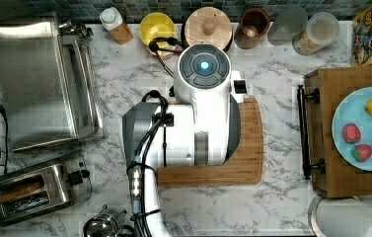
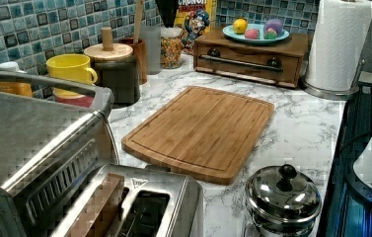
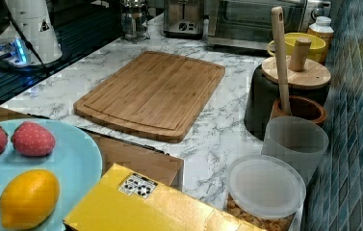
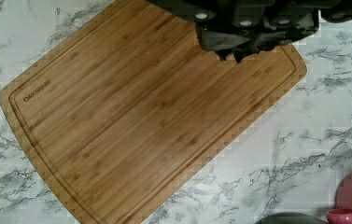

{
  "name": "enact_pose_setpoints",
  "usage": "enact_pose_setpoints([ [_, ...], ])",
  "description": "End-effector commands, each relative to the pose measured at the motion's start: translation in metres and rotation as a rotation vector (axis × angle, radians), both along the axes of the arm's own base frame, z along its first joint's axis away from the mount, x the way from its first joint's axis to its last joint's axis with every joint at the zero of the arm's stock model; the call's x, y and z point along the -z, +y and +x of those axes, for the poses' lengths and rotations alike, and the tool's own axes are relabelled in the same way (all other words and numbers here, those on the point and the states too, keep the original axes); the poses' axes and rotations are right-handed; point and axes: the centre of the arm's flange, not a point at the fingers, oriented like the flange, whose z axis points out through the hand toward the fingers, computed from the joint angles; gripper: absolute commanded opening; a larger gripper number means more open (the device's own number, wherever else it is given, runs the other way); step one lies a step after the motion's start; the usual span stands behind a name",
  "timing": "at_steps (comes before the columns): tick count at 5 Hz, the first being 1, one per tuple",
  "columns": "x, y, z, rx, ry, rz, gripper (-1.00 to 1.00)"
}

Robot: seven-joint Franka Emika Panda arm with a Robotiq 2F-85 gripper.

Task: Turn on the toaster.

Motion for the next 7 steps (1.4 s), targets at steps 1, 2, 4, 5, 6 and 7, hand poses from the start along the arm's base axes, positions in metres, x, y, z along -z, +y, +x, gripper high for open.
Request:
enact_pose_setpoints([
  [1, 0.000, 0.005, 0.000, -0.012, -0.003, 0.001, -1.00],
  [2, -0.001, 0.036, -0.002, -0.121, -0.007, 0.023, -1.00],
  [4, -0.007, 0.111, -0.014, -0.367, -0.060, 0.108, -1.00],
  [5, -0.006, 0.143, -0.025, -0.471, -0.068, 0.116, -1.00],
  [6, -0.002, 0.166, -0.039, -0.554, -0.068, 0.138, -1.00],
  [7, 0.001, 0.182, -0.054, -0.616, -0.056, 0.163, -1.00],
])
